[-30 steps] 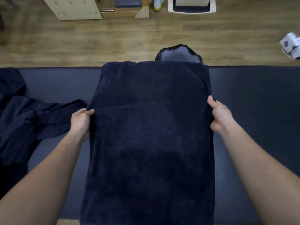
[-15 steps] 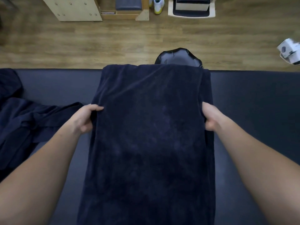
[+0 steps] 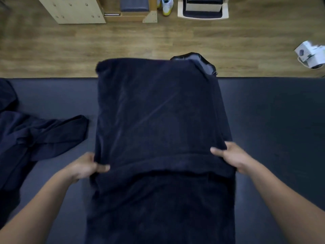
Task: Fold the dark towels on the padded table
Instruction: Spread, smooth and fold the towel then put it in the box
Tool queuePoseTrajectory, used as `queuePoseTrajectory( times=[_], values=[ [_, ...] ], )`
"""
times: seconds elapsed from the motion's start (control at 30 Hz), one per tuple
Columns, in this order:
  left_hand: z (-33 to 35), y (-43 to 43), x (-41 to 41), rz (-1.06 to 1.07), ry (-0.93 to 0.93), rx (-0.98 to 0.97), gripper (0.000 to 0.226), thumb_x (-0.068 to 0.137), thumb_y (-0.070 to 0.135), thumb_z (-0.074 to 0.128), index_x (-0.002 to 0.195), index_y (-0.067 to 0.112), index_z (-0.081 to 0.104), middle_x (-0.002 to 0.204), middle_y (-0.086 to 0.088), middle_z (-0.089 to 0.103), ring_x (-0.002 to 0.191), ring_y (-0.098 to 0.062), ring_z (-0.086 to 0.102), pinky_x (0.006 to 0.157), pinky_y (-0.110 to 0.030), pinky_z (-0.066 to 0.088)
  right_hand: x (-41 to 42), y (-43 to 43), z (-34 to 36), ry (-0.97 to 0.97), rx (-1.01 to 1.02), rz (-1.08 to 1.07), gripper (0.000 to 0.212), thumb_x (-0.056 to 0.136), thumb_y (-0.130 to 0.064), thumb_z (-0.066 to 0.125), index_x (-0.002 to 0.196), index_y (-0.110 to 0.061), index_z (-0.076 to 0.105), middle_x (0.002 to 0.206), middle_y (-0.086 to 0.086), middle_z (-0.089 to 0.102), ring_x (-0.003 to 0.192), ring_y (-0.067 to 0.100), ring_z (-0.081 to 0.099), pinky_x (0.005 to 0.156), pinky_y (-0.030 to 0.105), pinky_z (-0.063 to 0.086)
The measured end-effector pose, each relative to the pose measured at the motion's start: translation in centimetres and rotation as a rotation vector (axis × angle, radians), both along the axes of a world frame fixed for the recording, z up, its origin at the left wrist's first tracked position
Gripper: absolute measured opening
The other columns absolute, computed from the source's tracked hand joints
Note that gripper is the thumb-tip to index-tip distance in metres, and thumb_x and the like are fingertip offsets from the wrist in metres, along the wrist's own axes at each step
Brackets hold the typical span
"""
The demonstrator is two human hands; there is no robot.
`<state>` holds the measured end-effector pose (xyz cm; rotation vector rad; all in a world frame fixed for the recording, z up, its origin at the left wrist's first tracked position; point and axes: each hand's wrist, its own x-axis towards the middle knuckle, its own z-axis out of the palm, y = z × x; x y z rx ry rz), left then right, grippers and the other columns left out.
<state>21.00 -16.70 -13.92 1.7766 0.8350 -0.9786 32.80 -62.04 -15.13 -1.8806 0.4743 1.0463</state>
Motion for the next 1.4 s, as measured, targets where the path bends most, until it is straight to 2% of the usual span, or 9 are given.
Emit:
queuePoseTrajectory(
  times=[0.1,0.23,0.4,0.6,0.9,1.03,1.2,1.3,1.4],
  values=[
    [0.6,0.8,-0.9,-0.253,0.276,-0.085,0.055,0.066,0.020,0.088,0.116,0.016,0.066,0.104,0.003,0.075,0.099,-0.019,0.068,0.077,-0.030,0.057,-1.1,-0.2,0.9,0.277,0.051,0.183,0.043,0.074,-0.033,0.083,0.111,-0.015,0.070,0.106,0.003,0.076,0.100,0.023,0.071,0.095,0.048,0.053],
    [0.9,0.6,1.8,0.124,0.114,-0.217,0.083,0.047,0.048,0.092,0.117,0.013,0.067,0.113,-0.006,0.073,0.107,-0.025,0.069,0.095,-0.040,0.053,2.4,3.5,1.2,0.117,0.076,0.016,0.052,0.071,-0.046,0.083,0.108,-0.012,0.070,0.100,0.002,0.076,0.093,0.020,0.073,0.085,0.038,0.057],
    [0.6,-0.6,2.3,0.675,-0.329,-0.184,0.032,0.085,0.012,0.071,0.116,0.007,0.068,0.113,-0.013,0.072,0.101,-0.027,0.071,0.082,-0.037,0.057,0.7,3.9,0.5,-0.096,0.034,-0.196,0.021,0.089,-0.032,0.071,0.098,-0.013,0.074,0.099,0.005,0.076,0.091,0.022,0.072,0.091,0.043,0.057],
    [0.4,0.2,0.5,0.408,-0.124,-0.106,0.032,0.081,-0.011,0.065,0.111,0.000,0.067,0.109,-0.018,0.073,0.097,-0.033,0.071,0.082,-0.038,0.057,-2.2,0.5,2.0,0.141,-0.014,-0.009,0.023,0.087,-0.024,0.073,0.102,-0.008,0.071,0.098,0.005,0.077,0.088,0.019,0.073,0.073,0.031,0.057],
    [0.6,-0.2,10.3,0.716,-0.414,-0.056,0.024,0.085,0.010,0.072,0.109,0.007,0.069,0.103,-0.012,0.074,0.092,-0.028,0.072,0.083,-0.043,0.058,6.4,4.6,3.0,0.282,0.065,0.044,0.037,0.079,-0.023,0.078,0.111,-0.007,0.070,0.103,0.009,0.076,0.089,0.020,0.072,0.071,0.031,0.057],
    [-0.3,0.3,12.6,0.696,-0.429,0.112,0.026,0.082,0.014,0.075,0.106,0.013,0.064,0.110,-0.012,0.071,0.095,-0.028,0.070,0.086,-0.046,0.057,8.8,5.1,2.3,0.227,0.145,-0.203,0.070,0.056,-0.026,0.090,0.119,-0.006,0.067,0.111,0.007,0.072,0.095,0.016,0.061,0.058,0.021,0.054],
    [-0.2,0.1,14.7,0.186,-0.538,0.591,0.091,0.072,0.025,0.085,0.143,0.025,0.026,0.143,-0.012,0.040,0.126,-0.033,0.046,0.108,-0.046,0.040,9.2,5.9,1.6,0.054,0.017,-0.146,0.018,0.074,-0.009,0.078,0.087,-0.016,0.068,0.090,0.003,0.073,0.078,0.016,0.066,0.054,0.024,0.048],
    [0.1,-1.4,16.4,-0.559,-0.799,0.984,0.086,0.070,0.023,0.079,0.144,0.024,0.036,0.146,-0.015,0.035,0.132,-0.040,0.033,0.107,-0.052,0.027,9.3,4.5,1.2,0.020,0.253,-0.441,0.033,0.078,0.004,0.062,0.058,-0.020,0.052,0.074,0.005,0.065,0.074,0.021,0.060,0.067,0.031,0.050],
    [-0.6,-3.1,18.7,-0.913,-0.868,0.818,0.054,0.081,0.019,0.066,0.133,0.019,0.054,0.134,-0.011,0.055,0.121,-0.036,0.049,0.099,-0.048,0.037,8.6,3.7,1.9,0.040,0.381,-0.488,0.031,0.086,0.001,0.061,0.066,-0.020,0.052,0.063,0.001,0.061,0.053,0.013,0.054,0.048,0.025,0.044]
  ],
)
